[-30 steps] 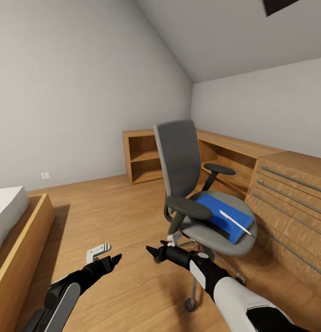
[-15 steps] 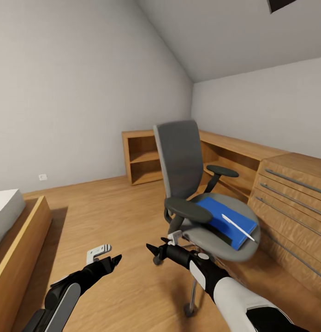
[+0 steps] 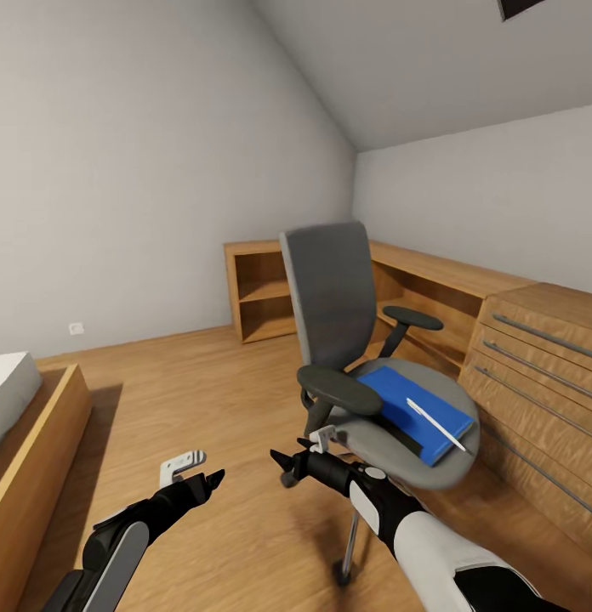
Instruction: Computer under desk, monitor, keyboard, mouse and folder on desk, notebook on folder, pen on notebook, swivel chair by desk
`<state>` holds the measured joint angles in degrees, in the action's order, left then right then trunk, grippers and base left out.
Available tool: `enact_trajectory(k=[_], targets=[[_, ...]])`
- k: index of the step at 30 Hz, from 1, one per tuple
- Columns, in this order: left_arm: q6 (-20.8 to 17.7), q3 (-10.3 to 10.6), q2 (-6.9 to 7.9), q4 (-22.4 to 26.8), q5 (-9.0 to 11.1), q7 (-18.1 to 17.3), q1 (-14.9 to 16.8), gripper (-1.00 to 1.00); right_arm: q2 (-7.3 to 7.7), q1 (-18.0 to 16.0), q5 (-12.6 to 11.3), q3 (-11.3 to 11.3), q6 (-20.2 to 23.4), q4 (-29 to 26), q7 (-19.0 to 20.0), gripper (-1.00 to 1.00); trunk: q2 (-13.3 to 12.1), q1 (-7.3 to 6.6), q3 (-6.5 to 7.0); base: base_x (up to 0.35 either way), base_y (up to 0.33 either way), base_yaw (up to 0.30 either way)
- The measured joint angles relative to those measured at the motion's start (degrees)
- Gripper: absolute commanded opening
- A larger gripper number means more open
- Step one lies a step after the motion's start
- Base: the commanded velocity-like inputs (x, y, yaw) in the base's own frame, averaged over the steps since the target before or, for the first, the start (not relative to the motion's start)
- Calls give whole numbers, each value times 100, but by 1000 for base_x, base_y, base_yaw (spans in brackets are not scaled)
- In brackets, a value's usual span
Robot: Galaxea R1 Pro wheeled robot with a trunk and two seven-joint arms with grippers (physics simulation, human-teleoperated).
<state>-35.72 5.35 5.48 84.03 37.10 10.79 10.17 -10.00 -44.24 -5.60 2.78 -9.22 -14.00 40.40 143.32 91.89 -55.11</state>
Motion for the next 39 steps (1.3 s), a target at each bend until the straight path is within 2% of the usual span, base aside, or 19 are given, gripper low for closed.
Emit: enact_trajectory(k=[8, 20, 39], targets=[[-1, 1, 0, 0, 0, 0, 0, 100, 0, 0, -10, -2, -3, 0, -10, 100, 0, 0, 14, 0, 0, -165], [3, 1, 0, 0, 3, 0, 0, 100, 0, 1, 0, 8, -4, 6, -12, 100, 0, -1, 16, 18, 0, -22], [4, 1, 0, 6, 3, 0, 1, 100, 0, 11, 17, 41, 3, 13, 3, 100, 0, -3, 17, 292, 0, 0]])
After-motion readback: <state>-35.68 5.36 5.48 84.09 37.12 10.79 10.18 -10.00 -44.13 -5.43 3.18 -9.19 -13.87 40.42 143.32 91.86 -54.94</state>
